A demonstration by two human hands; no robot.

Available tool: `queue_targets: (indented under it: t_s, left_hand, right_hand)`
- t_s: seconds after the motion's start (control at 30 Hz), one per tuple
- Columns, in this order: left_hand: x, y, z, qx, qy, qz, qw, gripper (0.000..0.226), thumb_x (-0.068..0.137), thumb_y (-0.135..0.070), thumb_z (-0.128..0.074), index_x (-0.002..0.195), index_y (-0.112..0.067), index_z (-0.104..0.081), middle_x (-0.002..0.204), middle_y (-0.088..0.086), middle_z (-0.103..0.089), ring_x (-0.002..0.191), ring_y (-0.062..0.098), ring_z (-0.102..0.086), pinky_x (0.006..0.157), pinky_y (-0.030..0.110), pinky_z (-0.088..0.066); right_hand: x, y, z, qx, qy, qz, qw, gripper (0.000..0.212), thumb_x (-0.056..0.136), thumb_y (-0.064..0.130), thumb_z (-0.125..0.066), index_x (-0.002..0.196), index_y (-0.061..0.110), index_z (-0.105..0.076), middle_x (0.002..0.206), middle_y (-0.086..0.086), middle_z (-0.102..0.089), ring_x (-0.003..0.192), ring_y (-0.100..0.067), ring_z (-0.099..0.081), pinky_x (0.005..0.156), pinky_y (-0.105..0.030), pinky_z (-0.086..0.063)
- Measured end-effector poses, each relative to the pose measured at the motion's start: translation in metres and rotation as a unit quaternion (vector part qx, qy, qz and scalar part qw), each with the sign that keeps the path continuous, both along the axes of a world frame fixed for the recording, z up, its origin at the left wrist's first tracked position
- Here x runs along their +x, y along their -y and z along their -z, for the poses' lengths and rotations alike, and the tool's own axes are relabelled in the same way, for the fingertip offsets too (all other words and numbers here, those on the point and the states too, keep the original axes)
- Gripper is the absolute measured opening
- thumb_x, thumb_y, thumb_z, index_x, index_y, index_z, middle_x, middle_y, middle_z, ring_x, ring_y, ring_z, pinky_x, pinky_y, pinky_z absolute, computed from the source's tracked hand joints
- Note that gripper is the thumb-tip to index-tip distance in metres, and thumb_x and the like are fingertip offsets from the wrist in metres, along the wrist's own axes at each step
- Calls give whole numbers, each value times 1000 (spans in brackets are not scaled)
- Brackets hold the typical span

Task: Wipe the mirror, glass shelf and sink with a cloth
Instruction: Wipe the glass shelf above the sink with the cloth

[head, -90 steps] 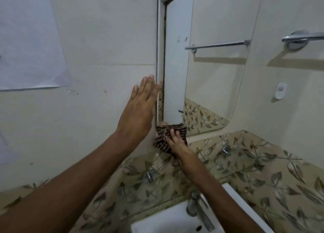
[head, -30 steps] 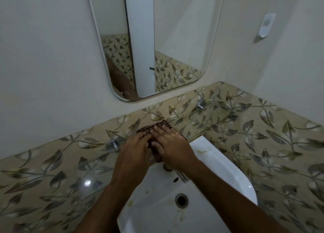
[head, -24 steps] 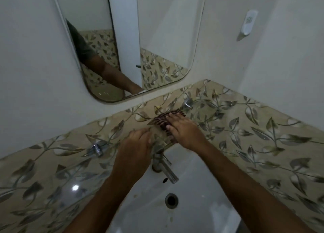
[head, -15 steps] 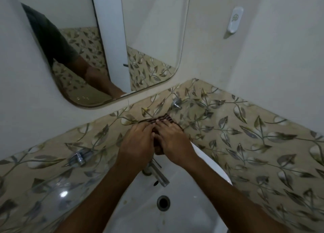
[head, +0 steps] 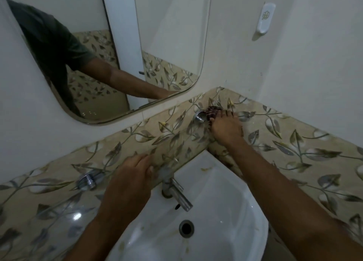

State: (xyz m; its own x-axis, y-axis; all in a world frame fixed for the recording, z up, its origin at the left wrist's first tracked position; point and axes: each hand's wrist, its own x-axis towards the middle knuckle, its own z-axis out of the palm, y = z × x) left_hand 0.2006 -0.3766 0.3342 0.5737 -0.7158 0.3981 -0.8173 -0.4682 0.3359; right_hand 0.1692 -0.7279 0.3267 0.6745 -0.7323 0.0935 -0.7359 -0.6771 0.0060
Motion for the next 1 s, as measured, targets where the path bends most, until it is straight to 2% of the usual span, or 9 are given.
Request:
queue_targets:
  t_s: [0.13, 0.27, 0.37, 0.47, 0.6, 0.7, 0.8, 0.9, 1.0]
  left_hand:
    - [0, -27, 9, 47, 5, -10, 999, 50, 97, -32, -32, 131, -11, -60, 131, 8, -63, 119, 25, -60, 98, 42, -52]
    - [-1, -38, 5, 28, -23, -42, 998, 44, 97, -29, -37, 131, -14, -59, 130, 4, -61, 120, 23, -56, 100, 38, -48]
    - [-10, -49, -2, -17, -26, -56, 998, 39, 96, -22, -43, 130, -14, -59, 131, 2, -60, 121, 20, -53, 100, 30, -41]
    - [-12, -68, -4, -42, -21, -81, 996, 35, 97, -21, -43, 126, -13, -61, 126, 4, -62, 117, 21, -54, 100, 30, -40]
    - [-7, -110, 5, -76, -31, -145, 986, 39, 98, -21, -35, 124, -12, -63, 120, 6, -60, 111, 23, -54, 96, 25, -40]
    - [-13, -147, 9, -96, -15, -203, 974, 40, 92, -15, -36, 117, -7, -66, 106, 9, -55, 101, 28, -53, 86, 35, -45]
    - [-19, -181, 15, -100, -7, -236, 967, 38, 89, -7, -41, 118, -7, -66, 104, 9, -54, 99, 30, -53, 84, 41, -47]
    - [-26, -206, 23, -97, -3, -251, 963, 38, 89, -6, -43, 119, -6, -66, 106, 10, -58, 101, 30, -55, 87, 40, -47]
    - [-34, -220, 28, -101, -43, -284, 953, 33, 94, -6, -46, 121, -10, -64, 113, 10, -59, 108, 29, -54, 94, 38, -45]
  right_hand:
    - [-2, -30, 10, 12, 47, -73, 996, 58, 104, 40, -27, 147, 2, -37, 153, -18, -39, 141, -31, -36, 115, -45, -29]
    - [-8, -105, 16, 5, 99, -114, 989, 58, 101, 39, -25, 144, 3, -43, 149, -17, -45, 139, -32, -38, 113, -46, -30]
    - [-3, -180, 16, 17, 115, -150, 982, 62, 97, 41, -24, 144, 6, -44, 151, -15, -43, 141, -32, -36, 116, -45, -23]
    - [1, -254, 21, 25, 112, -205, 972, 63, 96, 43, -28, 146, 7, -41, 153, -16, -40, 144, -32, -33, 118, -48, -19]
    - [-13, -332, 24, 20, 145, -315, 938, 59, 98, 41, -24, 140, 8, -50, 148, -13, -48, 139, -29, -42, 115, -48, -29]
    - [-31, -341, 26, 37, 170, -391, 904, 51, 100, 41, -32, 134, 12, -58, 141, -7, -57, 134, -24, -49, 114, -44, -34]
    - [-31, -308, 25, 7, 190, -354, 916, 48, 96, 39, -37, 125, 11, -65, 131, -8, -65, 123, -26, -59, 105, -44, -45]
    - [-21, -281, 24, 8, 163, -228, 960, 58, 97, 42, -28, 133, 9, -57, 139, -12, -58, 132, -30, -50, 111, -48, -38]
    - [-15, -316, 24, 4, 159, -184, 970, 61, 97, 39, -24, 134, 2, -56, 138, -20, -57, 131, -36, -50, 111, -50, -37]
